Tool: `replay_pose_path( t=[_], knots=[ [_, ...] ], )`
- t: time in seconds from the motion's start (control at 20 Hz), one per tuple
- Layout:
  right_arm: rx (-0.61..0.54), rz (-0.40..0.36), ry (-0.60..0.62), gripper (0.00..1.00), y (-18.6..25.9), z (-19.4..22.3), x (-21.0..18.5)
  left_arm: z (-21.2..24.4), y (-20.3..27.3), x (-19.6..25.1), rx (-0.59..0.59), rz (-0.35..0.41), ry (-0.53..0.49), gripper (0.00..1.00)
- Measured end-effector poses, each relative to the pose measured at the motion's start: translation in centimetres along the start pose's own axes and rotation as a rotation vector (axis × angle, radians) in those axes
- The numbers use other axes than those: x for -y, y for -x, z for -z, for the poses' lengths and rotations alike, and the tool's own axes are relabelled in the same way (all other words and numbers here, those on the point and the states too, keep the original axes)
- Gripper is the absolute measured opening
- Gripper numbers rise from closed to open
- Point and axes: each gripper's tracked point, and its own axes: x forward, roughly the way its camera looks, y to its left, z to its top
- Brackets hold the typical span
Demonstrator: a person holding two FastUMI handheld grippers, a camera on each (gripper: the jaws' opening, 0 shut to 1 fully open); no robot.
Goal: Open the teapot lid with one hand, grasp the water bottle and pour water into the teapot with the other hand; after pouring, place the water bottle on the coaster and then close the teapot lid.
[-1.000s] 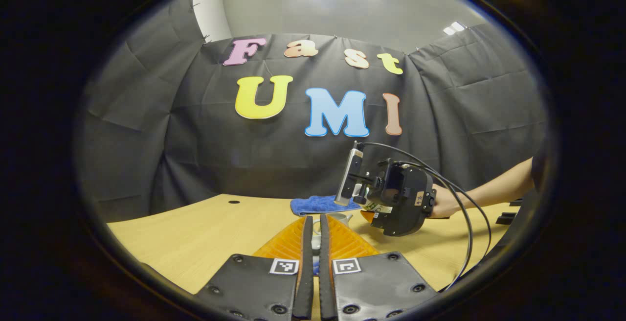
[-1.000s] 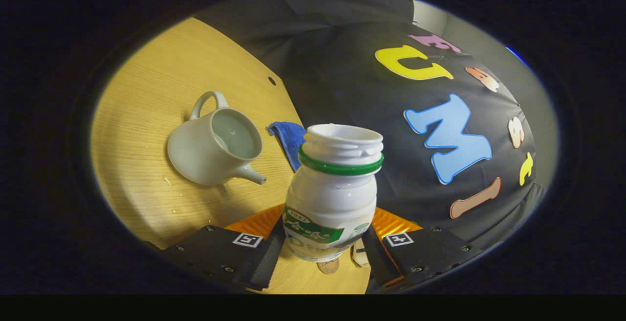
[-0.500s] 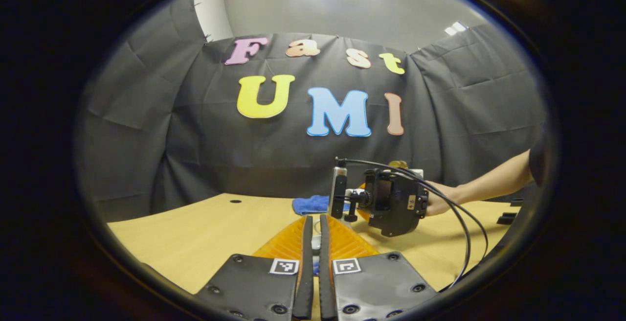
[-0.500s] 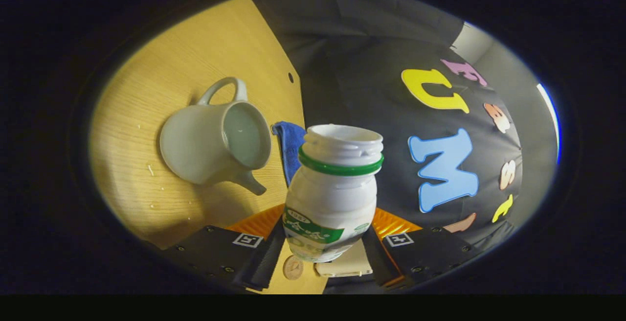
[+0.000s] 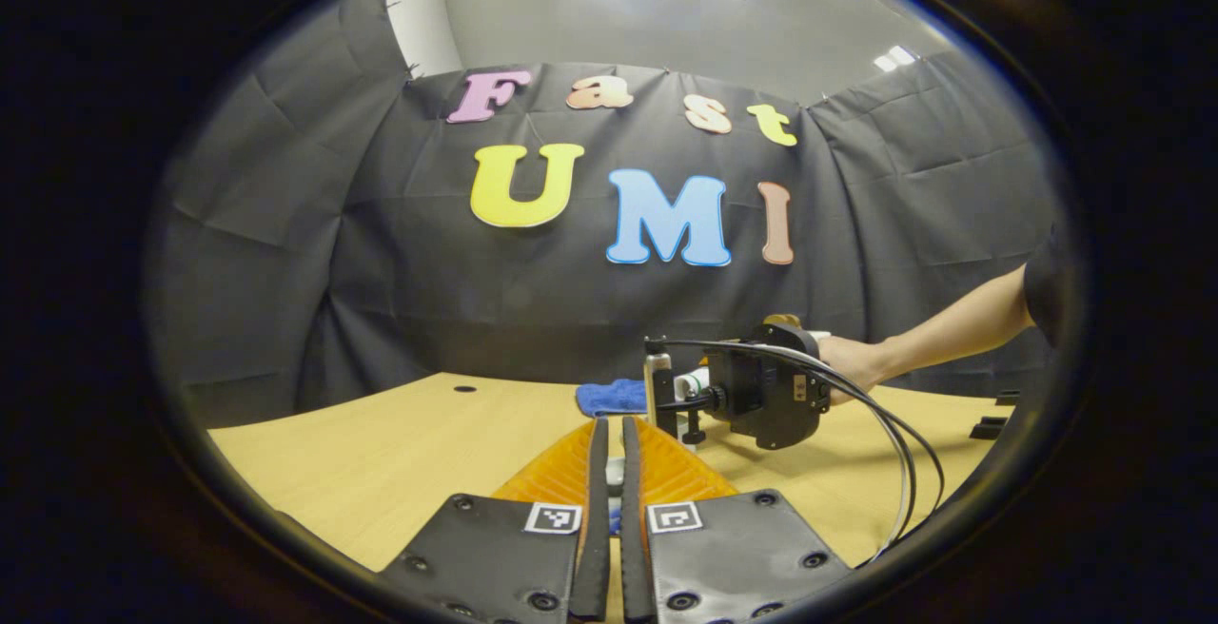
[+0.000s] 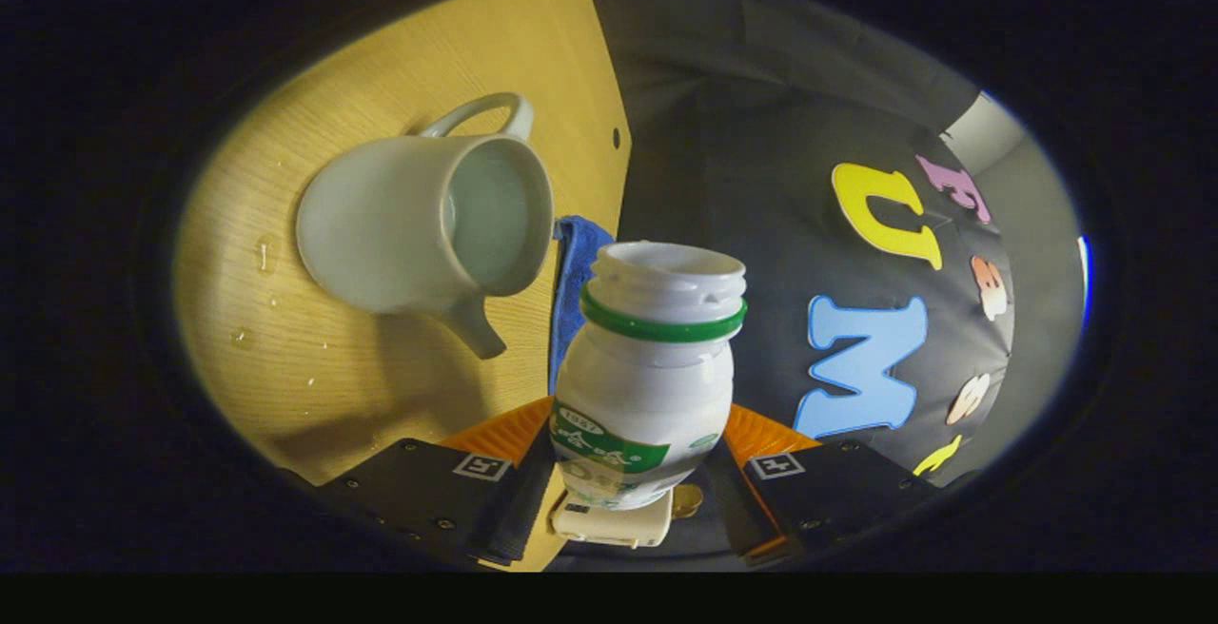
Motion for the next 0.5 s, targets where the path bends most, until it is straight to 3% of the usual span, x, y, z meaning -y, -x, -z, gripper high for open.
replay_pose_path(
  t=[0.05, 0.1, 0.15, 0.4, 0.45, 0.5],
  knots=[
    [0.001, 0.003, 0.021, 0.76, -0.07, 0.06, 0.21, 0.09, -0.07, -0.08, -0.002, -0.001, 0.001, 0.15],
    [0.002, 0.005, 0.038, 0.61, -0.1, 0.03, 0.27, 0.23, -0.1, -0.17, -0.005, -0.001, 0.003, 0.15],
    [0.005, 0.005, 0.053, 0.76, -0.16, -0.01, 0.24, 0.31, -0.15, -0.24, -0.007, -0.001, 0.005, 0.15],
    [0.018, 0.015, 0.131, 0.76, -0.76, -0.62, 0.66, 0.59, -0.32, -0.91, -0.014, -0.012, 0.008, 0.15],
    [0.019, 0.017, 0.139, 0.61, -0.79, -0.63, 0.75, 0.65, -0.35, -0.95, -0.016, -0.014, 0.009, 0.15],
    [0.018, 0.019, 0.145, 0.76, -0.8, -0.58, 0.77, 0.74, -0.36, -1.01, -0.02, -0.015, 0.011, 0.15]
  ],
)
